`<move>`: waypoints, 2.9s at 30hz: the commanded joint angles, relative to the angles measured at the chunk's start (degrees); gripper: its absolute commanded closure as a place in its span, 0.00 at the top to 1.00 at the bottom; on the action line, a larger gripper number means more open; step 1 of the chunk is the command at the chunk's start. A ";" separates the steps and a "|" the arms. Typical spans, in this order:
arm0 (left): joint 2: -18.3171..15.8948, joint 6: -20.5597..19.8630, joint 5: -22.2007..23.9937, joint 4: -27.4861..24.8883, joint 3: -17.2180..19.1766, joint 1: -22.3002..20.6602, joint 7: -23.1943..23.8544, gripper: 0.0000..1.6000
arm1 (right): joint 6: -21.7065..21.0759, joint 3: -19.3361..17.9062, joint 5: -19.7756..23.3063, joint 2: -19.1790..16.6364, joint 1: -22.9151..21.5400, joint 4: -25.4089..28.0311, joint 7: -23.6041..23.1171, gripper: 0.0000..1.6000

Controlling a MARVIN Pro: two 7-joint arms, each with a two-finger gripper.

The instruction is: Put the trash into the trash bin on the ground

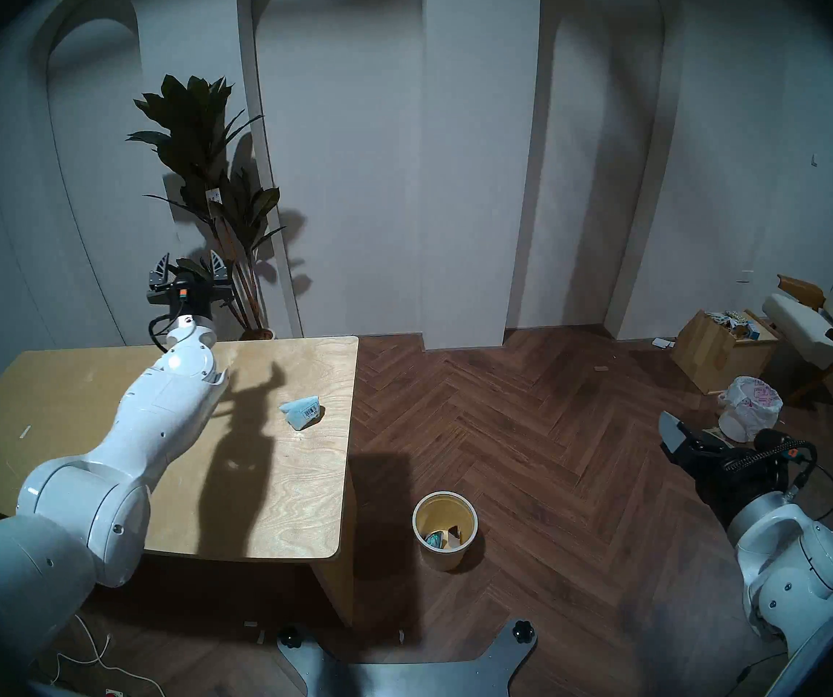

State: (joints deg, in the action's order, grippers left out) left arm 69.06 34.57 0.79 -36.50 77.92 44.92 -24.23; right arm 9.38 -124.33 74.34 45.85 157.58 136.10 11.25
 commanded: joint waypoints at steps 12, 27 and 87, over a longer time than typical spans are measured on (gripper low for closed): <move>-7.94 0.10 -1.45 -5.48 3.03 1.87 -1.51 1.00 | -1.31 3.94 -2.14 -7.28 -5.40 3.90 -0.77 1.00; -10.51 0.09 -2.56 -10.12 3.99 5.04 -1.78 1.00 | -4.44 7.48 -3.93 -12.59 -9.78 3.90 -0.02 1.00; -19.48 -7.62 -3.88 -33.49 8.41 22.61 5.83 1.00 | -12.36 22.98 -6.02 -24.38 -24.44 3.16 11.00 1.00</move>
State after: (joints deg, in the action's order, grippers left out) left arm 51.13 27.58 -3.55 -66.40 85.21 66.71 -18.66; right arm -2.84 -102.18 68.19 22.92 135.49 139.05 21.90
